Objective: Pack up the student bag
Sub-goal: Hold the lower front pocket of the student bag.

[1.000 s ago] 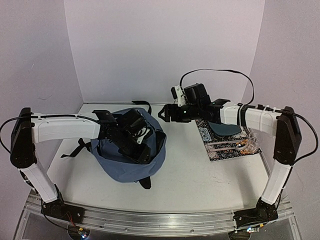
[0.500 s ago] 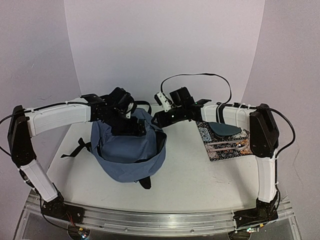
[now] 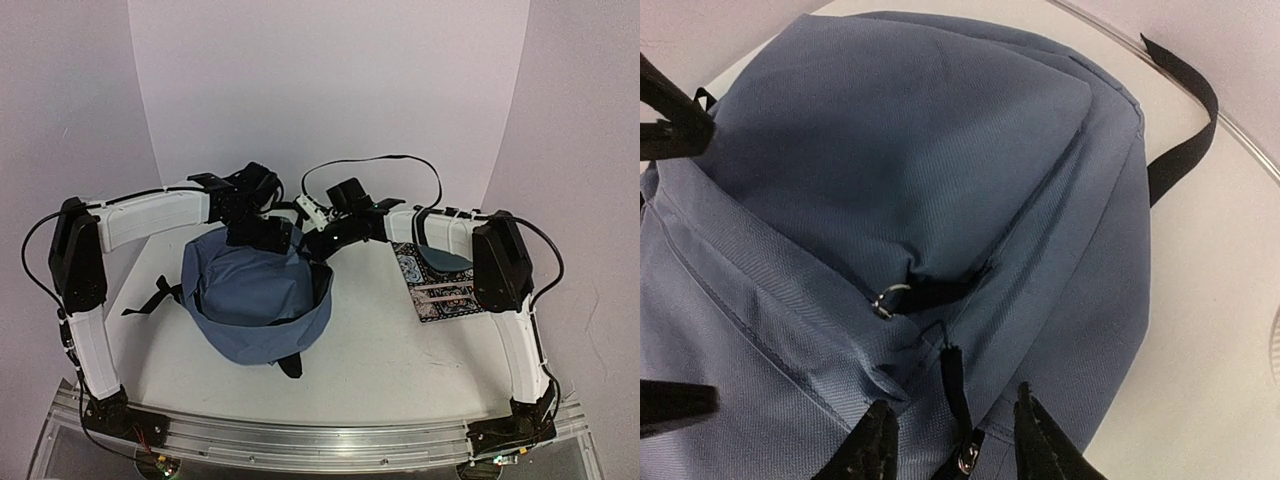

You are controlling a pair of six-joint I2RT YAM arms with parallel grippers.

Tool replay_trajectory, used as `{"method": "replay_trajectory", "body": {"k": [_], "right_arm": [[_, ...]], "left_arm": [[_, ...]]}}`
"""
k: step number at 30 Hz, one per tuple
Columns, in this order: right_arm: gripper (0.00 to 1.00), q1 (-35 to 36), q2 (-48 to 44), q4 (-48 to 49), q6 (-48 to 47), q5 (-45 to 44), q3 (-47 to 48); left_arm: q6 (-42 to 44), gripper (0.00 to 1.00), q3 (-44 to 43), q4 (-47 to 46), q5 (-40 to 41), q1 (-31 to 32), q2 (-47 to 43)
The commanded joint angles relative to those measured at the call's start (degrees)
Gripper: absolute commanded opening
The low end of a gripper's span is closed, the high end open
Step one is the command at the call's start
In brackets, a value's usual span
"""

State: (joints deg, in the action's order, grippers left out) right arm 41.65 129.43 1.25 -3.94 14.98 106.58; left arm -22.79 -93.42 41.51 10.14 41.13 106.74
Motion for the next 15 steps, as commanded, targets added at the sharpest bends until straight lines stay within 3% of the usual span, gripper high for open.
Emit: {"method": "replay_trajectory", "body": {"k": [1,15], "right_arm": [[0.37,0.0,3.3,-2.8,-2.7,2.2,5.0],[0.32,0.0,8.6,-5.7,-3.5,-0.9,8.4]], "left_arm": [[6.3,0.96,-4.9,2.5,3.6,-0.6,3.1],[8.5,0.93,-4.8,2.8,2.2,-3.6,8.0]]}}
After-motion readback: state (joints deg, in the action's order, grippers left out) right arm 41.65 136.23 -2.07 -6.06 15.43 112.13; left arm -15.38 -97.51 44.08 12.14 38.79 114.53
